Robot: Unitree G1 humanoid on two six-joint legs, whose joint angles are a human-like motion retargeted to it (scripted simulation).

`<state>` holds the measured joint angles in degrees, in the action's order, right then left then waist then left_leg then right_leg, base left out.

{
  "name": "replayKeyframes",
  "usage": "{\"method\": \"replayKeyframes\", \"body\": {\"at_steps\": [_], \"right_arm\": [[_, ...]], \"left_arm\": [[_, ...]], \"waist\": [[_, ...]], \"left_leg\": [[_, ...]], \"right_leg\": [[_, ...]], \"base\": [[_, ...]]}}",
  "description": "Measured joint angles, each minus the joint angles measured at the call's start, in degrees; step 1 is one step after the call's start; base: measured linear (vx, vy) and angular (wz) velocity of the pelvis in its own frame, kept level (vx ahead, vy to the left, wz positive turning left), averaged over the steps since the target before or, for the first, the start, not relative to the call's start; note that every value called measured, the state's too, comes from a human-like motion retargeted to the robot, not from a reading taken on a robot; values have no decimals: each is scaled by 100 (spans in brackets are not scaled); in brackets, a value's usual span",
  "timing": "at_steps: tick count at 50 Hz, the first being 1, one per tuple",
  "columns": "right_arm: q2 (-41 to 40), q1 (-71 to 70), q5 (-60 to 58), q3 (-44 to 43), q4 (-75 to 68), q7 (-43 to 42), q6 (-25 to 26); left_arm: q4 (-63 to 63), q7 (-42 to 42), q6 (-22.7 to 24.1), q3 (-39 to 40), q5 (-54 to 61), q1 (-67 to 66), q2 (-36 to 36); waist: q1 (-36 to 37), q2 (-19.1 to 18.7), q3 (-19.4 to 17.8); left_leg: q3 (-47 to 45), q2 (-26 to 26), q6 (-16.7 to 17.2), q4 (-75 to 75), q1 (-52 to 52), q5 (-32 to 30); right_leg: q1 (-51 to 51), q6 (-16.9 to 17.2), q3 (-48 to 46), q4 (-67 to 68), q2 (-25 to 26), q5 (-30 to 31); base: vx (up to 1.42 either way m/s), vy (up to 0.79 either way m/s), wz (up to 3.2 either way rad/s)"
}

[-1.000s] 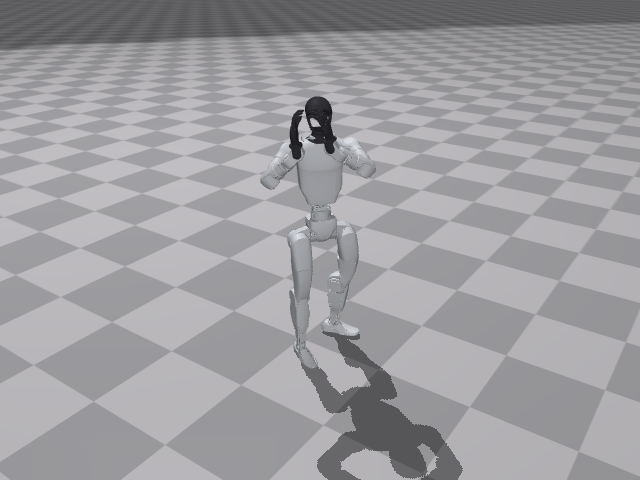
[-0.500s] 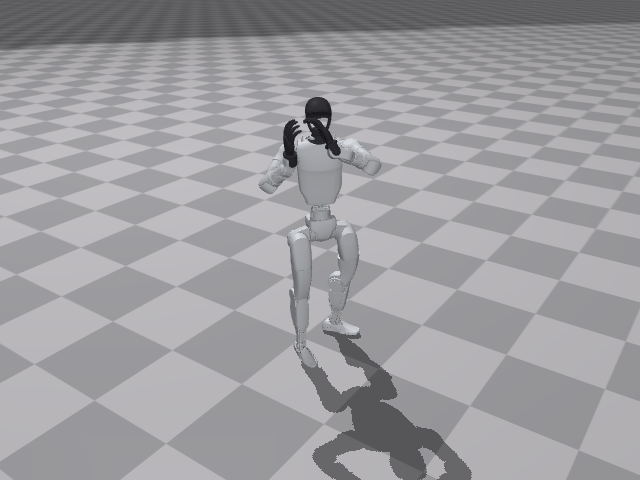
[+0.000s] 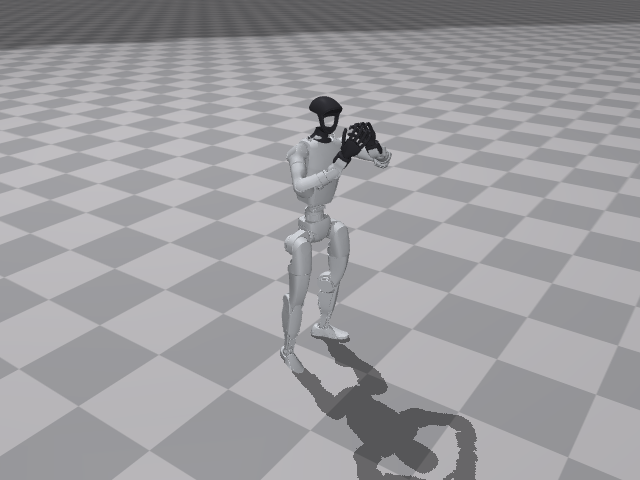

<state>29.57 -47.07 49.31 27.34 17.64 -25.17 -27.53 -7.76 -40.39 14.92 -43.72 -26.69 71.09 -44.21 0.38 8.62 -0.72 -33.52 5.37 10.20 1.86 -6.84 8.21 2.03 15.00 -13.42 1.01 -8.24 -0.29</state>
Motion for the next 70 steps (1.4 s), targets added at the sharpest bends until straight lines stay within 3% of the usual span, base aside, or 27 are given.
{"method": "replayKeyframes", "body": {"at_steps": [2, 5, 7, 8, 9, 12, 13, 15, 20, 23, 25, 27, 28, 30, 33, 35, 37, 41, 45, 48, 51, 55, 62, 70], "right_arm": [[247, -64, -773, -61, -411, -68, 272], [29, -128, 515, 477, -9, 247, 51], [35, -417, 77, 803, 155, 987, 256], [-243, -380, 976, 931, 346, 784, -41], [-279, -441, 776, 883, 283, 845, -23], [201, -773, -2343, 433, -475, 1450, 622], [265, -786, -2667, 373, -659, 1417, 665], [-198, -606, -409, 416, -610, 462, 236], [-587, -858, 1471, 1133, 57, 920, -35], [-1082, -1043, 1149, 1033, -27, 978, -377], [-1273, -1063, 831, 680, -495, 979, 62], [-1402, -1118, 492, 467, -899, 692, -76], [-1372, -1178, 295, 471, -1146, 497, 194], [-1374, -1236, 406, 635, -1212, 352, 131], [-1482, -1332, 1046, 1075, -637, 803, -292], [-1517, -1480, 452, 1070, -558, 845, -252], [-1610, -1443, -165, 830, -740, 808, -123], [-1707, -1199, -135, 489, -1119, 413, -127], [-1356, -1323, -109, 821, -836, 813, 212], [-1191, -1320, 168, 896, -462, 1029, 73], [-1111, -1078, 212, 597, -538, 1207, 43], [-985, -893, -667, 116, -915, 102, -178], [-887, -1276, -3438, 468, 146, -518, 584], [-355, -990, -4317, -206, 37, -993, 759]], "left_arm": [[-117, -46, -124, 106, -277, -115, -174], [139, 235, -76, -259, -102, 46, -276], [420, 513, 65, -506, -309, 160, -259], [452, 258, 33, -532, -175, 198, -248], [426, 241, 54, -440, -193, 151, -257], [129, 759, 212, 118, -670, -152, -414], [11, 684, 192, 229, -715, -213, -500], [-163, 39, -122, 243, -417, -138, -758], [409, 469, -3, -478, 114, 189, -1214], [478, 208, 141, -201, 17, -4, -1357], [311, 273, -33, 308, -5, -276, -1244], [70, 55, -115, 687, -230, -461, -1303], [-22, 6, -321, 773, -328, -491, -1368], [-86, 15, -336, 700, -339, -477, -1532], [361, 337, 31, 89, -60, -274, -1767], [694, 277, 37, -170, -183, -161, -1761], [720, 272, 49, 61, -351, -228, -1577], [362, 86, -108, 650, -536, -487, -1367], [596, 597, -78, 124, -353, -378, -1489], [743, 542, 19, -120, -292, -216, -1519], [403, 623, 243, 258, -190, -310, -1378], [73, -18, 57, 794, -283, -493, -1034], [483, 601, 350, 690, 1767, -547, 687], [-109, 197, 347, 1459, 1772, -667, 1593]], "waist": [[181, 47, 0], [410, 93, -33], [574, 127, -17], [661, 135, -39], [752, 152, -39], [1053, 193, -8], [1153, 197, -6], [1331, 180, -52], [1721, 218, -52], [1900, 302, -45], [2113, 314, -12], [2275, 320, 16], [2353, 323, 21], [2467, 315, 35], [2547, 294, 72], [2604, 313, 99], [2678, 354, 123], [2762, 341, 162], [2690, 249, 177], [2601, 202, 163], [2521, 170, 145], [2363, 79, 138], [1782, -155, 84], [915, -452, -11]], "left_leg": [[254, -69, 25, -66, 50, -31], [632, -159, 58, -153, 120, -89], [864, -200, 71, -210, 171, -133], [975, -215, 86, -235, 197, -160], [1085, -234, 94, -262, 220, -184], [1400, -292, 109, -334, 276, -239], [1498, -307, 116, -352, 291, -258], [1691, -329, 145, -389, 323, -309], [2131, -415, 139, -462, 403, -399], [2353, -464, 142, -504, 423, -425], [2496, -491, 158, -548, 428, -457], [2612, -516, 186, -588, 428, -470], [2666, -531, 188, -615, 426, -490], [2767, -560, 202, -658, 427, -515], [2892, -608, 205, -686, 446, -532], [2954, -638, 201, -686, 463, -532], [2994, -653, 220, -686, 472, -526], [3024, -661, 270, -686, 469, -523], [2999, -668, 242, -686, 445, -536], [2932, -658, 230, -686, 411, -541], [2820, -630, 241, -685, 358, -529], [2609, -590, 240, -657, 312, -497], [2100, -527, 151, -598, 214, -423], [1394, -412, 144, -519, 104, -331]], "right_leg": [[59, 0, -240, 30, -81, -48], [162, -18, -609, 69, -183, -123], [202, -41, -831, 116, -228, -172], [223, -64, -944, 137, -244, -195], [239, -80, -1050, 168, -265, -218], [279, -109, -1341, 293, -337, -285], [298, -130, -1436, 329, -356, -303], [343, -188, -1636, 387, -384, -337], [416, -263, -2071, 560, -491, -406], [473, -310, -2286, 650, -549, -445], [518, -352, -2432, 688, -574, -456], [565, -371, -2548, 703, -590, -471], [587, -387, -2606, 708, -601, -475], [627, -403, -2708, 713, -618, -490], [657, -396, -2832, 749, -663, -531], [652, -401, -2891, 814, -707, -569], [638, -420, -2928, 898, -747, -605], [610, -458, -2968, 1042, -803, -646], [601, -476, -2951, 1096, -833, -631], [604, -469, -2890, 1073, -823, -599], [603, -455, -2776, 1033, -792, -567], [550, -406, -2558, 987, -755, -527], [361, -299, -2011, 956, -707, -477], [154, -172, -1287, 752, -535, -341]], "base": [[0, 11, 121], [1, 9, 118], [1, 7, 108], [2, 6, 105], [2, 6, 103], [3, 7, 96], [4, 6, 92], [5, 5, 90], [6, 5, 82], [6, 5, 70], [6, 5, 66], [7, 5, 59], [6, 5, 54], [6, 5, 49], [5, 5, 40], [4, 4, 30], [4, 4, 21], [0, 0, 0], [0, 0, 0], [-1, 0, -15], [-3, -2, -33], [-4, -2, -49], [-7, -3, -69], [-7, -4, -83]]}}
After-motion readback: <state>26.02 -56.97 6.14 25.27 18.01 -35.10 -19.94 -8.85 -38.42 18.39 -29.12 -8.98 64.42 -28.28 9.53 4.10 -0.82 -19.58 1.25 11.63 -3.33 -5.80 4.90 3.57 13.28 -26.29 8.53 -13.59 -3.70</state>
